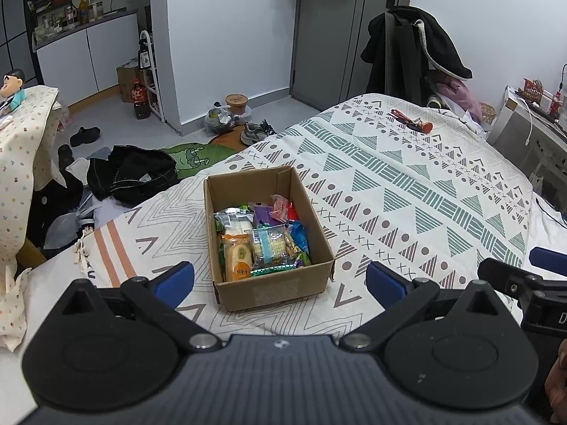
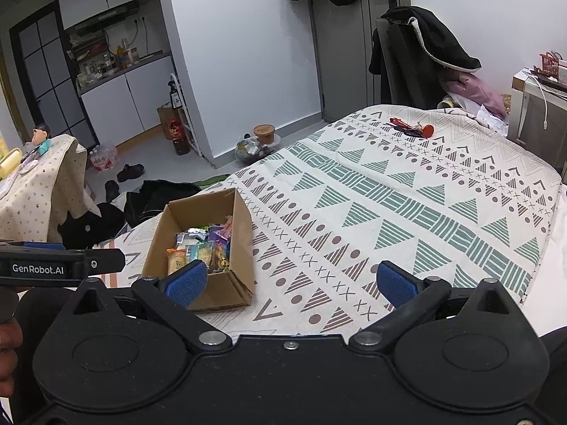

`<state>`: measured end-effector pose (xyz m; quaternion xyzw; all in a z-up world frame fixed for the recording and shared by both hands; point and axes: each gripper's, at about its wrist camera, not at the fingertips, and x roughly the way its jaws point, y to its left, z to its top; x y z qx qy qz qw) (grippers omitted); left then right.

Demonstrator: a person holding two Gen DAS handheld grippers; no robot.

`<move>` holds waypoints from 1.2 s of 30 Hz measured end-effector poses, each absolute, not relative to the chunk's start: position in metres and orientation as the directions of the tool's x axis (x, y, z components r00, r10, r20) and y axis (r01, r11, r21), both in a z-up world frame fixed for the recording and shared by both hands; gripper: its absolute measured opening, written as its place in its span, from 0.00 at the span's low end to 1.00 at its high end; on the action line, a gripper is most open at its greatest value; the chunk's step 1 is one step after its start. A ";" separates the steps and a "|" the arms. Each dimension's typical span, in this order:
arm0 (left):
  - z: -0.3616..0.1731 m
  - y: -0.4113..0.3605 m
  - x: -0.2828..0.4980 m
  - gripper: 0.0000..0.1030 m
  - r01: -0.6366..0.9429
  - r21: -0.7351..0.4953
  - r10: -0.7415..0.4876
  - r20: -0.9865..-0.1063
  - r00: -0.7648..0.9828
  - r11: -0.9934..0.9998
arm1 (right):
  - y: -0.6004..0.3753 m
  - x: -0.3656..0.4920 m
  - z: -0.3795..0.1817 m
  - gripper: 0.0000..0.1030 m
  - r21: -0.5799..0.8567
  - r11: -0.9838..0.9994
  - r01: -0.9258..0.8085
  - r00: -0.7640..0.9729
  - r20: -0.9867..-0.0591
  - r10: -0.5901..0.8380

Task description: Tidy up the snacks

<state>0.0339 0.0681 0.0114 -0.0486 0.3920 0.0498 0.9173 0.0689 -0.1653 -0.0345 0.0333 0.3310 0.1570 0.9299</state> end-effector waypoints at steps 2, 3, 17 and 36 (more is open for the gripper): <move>0.011 0.067 0.034 1.00 -0.128 -0.048 0.054 -0.724 0.688 0.991 | -0.166 0.069 -0.035 1.00 0.167 0.948 -0.271 0.731 -0.606 0.315; 0.011 0.067 0.034 1.00 -0.128 -0.048 0.054 -0.724 0.687 0.991 | -0.166 0.069 -0.035 1.00 0.166 0.949 -0.269 0.731 -0.606 0.313; 0.006 0.067 0.034 1.00 -0.133 -0.060 0.048 -0.729 0.682 0.989 | -0.167 0.071 -0.039 1.00 0.160 0.950 -0.267 0.726 -0.614 0.308; 0.005 0.067 0.034 1.00 -0.133 -0.063 0.046 -0.729 0.683 0.989 | -0.166 0.071 -0.040 1.00 0.159 0.947 -0.280 0.721 -0.616 0.317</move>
